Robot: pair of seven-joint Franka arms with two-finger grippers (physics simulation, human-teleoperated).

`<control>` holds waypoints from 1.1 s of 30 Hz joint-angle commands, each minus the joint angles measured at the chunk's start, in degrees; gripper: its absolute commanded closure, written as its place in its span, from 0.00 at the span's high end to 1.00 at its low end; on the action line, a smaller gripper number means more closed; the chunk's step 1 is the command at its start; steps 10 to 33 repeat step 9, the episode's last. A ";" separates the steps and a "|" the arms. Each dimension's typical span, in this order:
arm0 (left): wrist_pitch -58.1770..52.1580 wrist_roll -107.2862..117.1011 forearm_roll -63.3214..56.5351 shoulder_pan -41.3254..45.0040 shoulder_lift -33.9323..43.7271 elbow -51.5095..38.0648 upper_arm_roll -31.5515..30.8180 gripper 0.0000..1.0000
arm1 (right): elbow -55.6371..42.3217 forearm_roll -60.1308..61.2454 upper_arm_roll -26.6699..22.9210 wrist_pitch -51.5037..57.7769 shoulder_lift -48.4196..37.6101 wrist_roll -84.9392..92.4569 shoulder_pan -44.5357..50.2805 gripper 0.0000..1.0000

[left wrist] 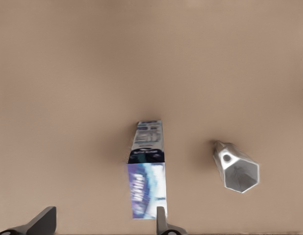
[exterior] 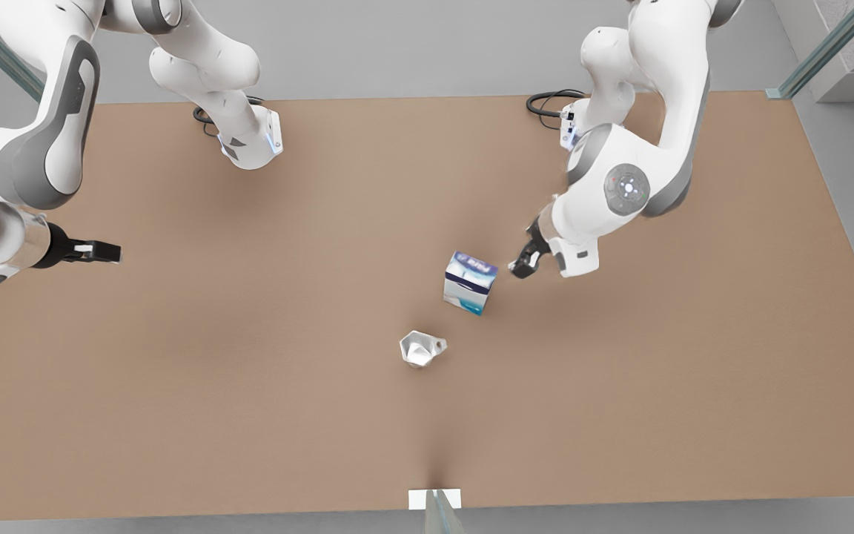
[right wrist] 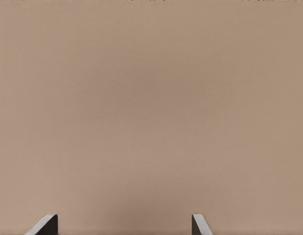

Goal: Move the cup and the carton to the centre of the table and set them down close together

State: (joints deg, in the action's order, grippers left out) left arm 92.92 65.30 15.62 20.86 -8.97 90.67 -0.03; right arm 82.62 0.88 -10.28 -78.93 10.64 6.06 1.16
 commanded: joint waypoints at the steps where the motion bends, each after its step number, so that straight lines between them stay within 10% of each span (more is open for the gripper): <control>1: -6.50 -20.60 -5.42 -3.89 0.09 -2.95 1.78 1.00 | 0.00 0.00 0.00 0.00 0.08 0.00 -0.02 1.00; 4: -8.28 -60.99 -12.72 -11.10 1.32 -3.92 7.49 1.00 | 0.00 0.00 0.08 -0.09 -0.01 0.00 0.07 1.00; 33: -4.06 -60.20 -12.99 -11.45 0.88 -3.92 9.17 1.00 | -1.32 0.09 0.26 -0.79 0.34 0.00 0.42 1.00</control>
